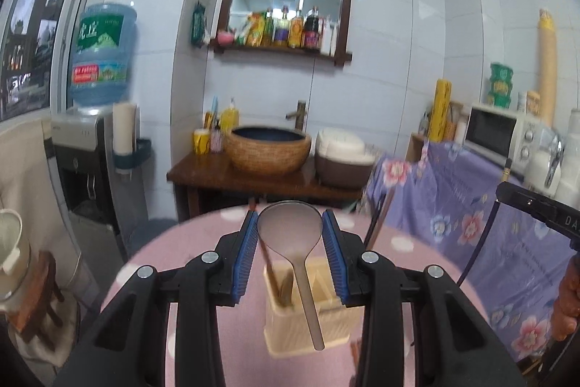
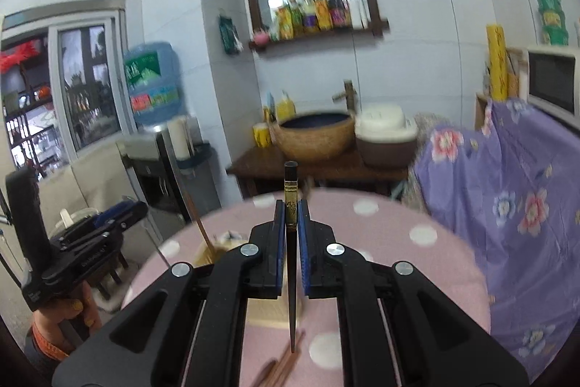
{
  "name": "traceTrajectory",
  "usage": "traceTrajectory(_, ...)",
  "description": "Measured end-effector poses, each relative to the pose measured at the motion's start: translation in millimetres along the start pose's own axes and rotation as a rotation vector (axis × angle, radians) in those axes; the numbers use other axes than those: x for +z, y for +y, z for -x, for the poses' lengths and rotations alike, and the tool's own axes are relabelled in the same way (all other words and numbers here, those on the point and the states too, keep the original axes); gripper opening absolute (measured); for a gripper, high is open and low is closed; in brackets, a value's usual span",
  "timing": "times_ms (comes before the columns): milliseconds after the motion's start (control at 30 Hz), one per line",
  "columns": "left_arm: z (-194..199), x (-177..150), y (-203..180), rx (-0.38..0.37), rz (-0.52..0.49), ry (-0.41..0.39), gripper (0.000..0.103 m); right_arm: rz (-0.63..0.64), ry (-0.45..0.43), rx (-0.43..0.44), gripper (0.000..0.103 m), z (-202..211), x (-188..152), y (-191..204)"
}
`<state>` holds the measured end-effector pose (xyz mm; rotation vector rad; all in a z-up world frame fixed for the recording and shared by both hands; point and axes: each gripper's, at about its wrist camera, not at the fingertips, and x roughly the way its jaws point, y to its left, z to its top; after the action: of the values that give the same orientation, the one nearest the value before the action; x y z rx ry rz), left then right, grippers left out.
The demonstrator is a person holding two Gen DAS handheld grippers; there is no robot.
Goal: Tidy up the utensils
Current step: 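Lift and carry the spoon with the left tool while the right carries the chopstick to the caddy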
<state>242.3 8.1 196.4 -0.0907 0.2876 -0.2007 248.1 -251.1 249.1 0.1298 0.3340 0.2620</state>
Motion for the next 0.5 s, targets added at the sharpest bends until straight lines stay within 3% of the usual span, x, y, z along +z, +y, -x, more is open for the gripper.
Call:
traceTrajectory(100,-12,30,-5,0.003,0.001,-0.039,0.036,-0.009,-0.073,0.021,0.008,0,39,12)
traceTrajectory(200,-31,40,-11,0.024,0.005,-0.05,0.036,-0.015,-0.119,0.015,0.008,-11,56,22)
traceTrajectory(367,-65,8,-21,0.077,-0.053,-0.008,0.036,-0.033,-0.117,-0.015,0.008,-47,31,29)
traceTrajectory(500,-80,-29,-19,0.076,-0.047,0.059,0.036,-0.07,-0.038,-0.046,0.008,-82,-8,25)
